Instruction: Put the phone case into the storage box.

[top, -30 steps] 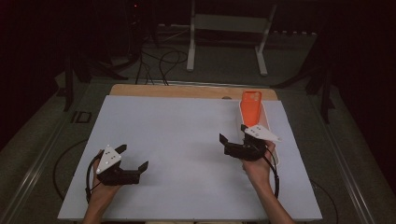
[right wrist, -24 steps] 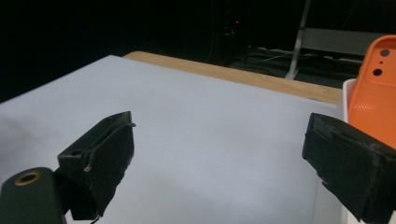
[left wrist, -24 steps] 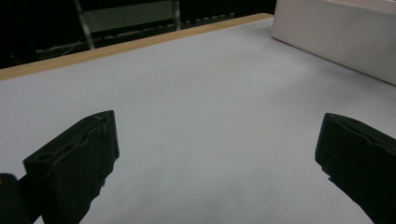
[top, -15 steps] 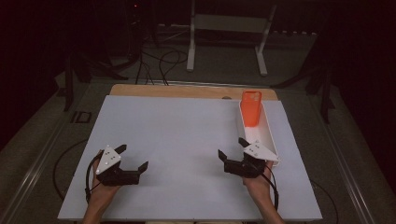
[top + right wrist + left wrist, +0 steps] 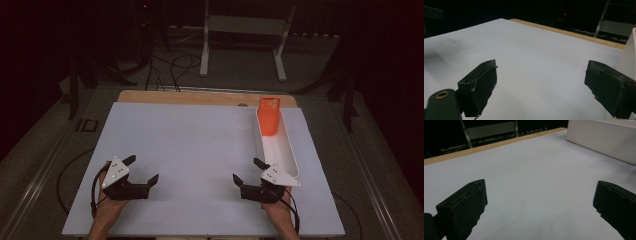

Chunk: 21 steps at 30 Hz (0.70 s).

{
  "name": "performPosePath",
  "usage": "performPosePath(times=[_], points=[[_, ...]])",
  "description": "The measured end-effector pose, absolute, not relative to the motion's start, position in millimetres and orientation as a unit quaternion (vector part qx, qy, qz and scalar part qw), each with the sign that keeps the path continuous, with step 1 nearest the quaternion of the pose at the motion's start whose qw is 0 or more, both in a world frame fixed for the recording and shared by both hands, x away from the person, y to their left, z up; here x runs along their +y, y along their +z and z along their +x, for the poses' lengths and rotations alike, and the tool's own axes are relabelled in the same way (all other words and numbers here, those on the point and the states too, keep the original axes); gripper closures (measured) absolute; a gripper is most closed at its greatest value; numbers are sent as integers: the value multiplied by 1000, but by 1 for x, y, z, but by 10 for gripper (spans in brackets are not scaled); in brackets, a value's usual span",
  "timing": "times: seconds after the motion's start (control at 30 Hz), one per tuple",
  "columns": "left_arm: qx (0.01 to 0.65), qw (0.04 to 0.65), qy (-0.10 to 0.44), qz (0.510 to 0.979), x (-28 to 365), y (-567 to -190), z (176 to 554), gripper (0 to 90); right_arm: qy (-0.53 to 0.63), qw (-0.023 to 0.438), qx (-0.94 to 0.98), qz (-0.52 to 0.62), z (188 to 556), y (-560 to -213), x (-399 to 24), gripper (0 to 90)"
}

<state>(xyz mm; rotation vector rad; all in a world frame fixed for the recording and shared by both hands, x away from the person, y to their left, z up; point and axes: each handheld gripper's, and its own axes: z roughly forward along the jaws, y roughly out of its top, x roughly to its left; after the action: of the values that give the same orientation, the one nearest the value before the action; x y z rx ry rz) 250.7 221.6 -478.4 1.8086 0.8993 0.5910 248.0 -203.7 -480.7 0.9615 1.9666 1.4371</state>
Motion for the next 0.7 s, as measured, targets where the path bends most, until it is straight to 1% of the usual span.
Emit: performPosePath(times=[0.7], points=[[368,490,247,751,227,-481,246,1,541,248,733,330,231,-492,-222,104]])
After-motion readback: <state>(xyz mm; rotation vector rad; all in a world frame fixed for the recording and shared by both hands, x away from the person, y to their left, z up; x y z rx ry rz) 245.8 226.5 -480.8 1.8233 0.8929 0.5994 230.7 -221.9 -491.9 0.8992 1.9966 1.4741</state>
